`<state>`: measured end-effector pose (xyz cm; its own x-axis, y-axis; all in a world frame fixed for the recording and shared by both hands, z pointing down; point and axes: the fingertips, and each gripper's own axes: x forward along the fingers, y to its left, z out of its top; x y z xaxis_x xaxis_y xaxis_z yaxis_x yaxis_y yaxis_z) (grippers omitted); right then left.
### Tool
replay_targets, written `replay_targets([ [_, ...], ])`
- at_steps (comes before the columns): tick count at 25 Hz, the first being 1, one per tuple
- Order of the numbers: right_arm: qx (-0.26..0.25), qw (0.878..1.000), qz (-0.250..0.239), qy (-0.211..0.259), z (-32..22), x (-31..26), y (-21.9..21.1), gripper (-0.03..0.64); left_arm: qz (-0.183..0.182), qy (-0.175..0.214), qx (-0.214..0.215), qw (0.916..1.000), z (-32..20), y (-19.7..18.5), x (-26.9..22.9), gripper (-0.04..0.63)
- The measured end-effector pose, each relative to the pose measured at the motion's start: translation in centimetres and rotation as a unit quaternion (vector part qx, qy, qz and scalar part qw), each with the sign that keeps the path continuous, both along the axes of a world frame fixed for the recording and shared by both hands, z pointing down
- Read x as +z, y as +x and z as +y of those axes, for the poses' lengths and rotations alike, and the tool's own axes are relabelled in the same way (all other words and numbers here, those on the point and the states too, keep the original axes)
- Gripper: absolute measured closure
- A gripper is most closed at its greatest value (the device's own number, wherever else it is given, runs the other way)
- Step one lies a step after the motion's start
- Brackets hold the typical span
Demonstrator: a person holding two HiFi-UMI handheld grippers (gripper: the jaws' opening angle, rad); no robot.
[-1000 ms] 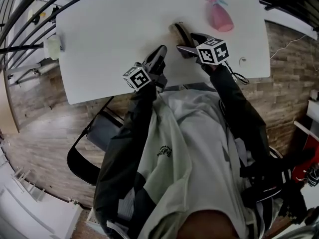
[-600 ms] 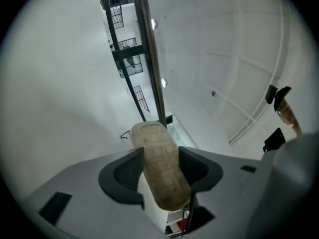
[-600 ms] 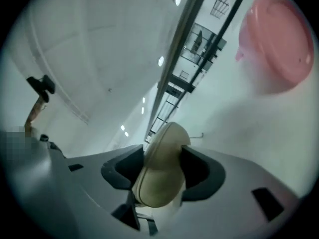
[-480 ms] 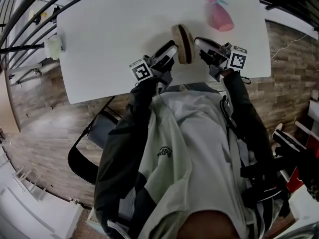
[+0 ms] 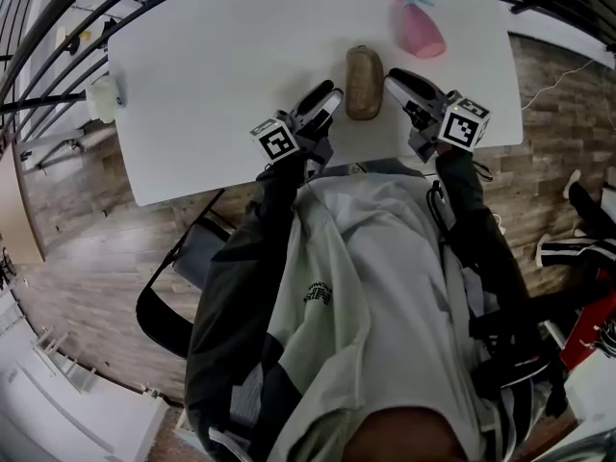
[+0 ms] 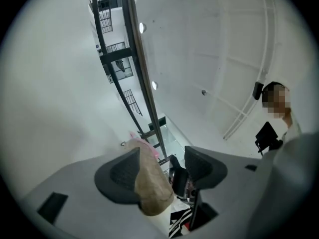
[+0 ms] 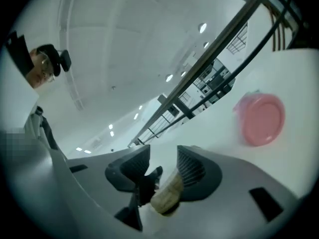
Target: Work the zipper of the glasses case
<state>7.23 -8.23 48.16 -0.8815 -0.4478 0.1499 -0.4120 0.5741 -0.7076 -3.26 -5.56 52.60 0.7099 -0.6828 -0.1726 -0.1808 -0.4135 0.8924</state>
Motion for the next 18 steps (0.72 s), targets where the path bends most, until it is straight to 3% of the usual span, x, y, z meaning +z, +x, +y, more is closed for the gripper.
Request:
replay_targets([
  [3,0.047,0.995,0.077,-0.031,-1.5,3.8,2.1,0.373,-0.007,-0.011,-0.006,0.9999,-0.7,-0.6,0.6,0.302],
  [5,0.046,0.99,0.109,-0.075,-2.0,6.9,2.2,0.354,-0.003,-0.02,0.004,0.9998,-1.1,0.0,0.9,0.303],
  [8,-0.014,0.982,0.147,-0.117,-1.2,9.9,0.3,0.353,0.003,-0.03,0.029,0.9991,-1.5,1.4,1.0,0.302],
  [11,-0.084,0.976,0.122,-0.157,0.4,10.4,-3.0,0.345,0.017,-0.043,0.042,0.998,-1.8,2.3,1.0,0.302],
  [14,-0.101,0.972,0.1,-0.186,0.7,10.4,-3.7,0.361,0.018,-0.048,0.034,0.9981,-1.8,2.4,1.2,0.303],
  [18,-0.099,0.976,-0.02,-0.191,0.6,7.2,-3.2,0.384,-0.012,-0.024,0.038,0.9989,-1.0,1.6,0.6,0.302],
])
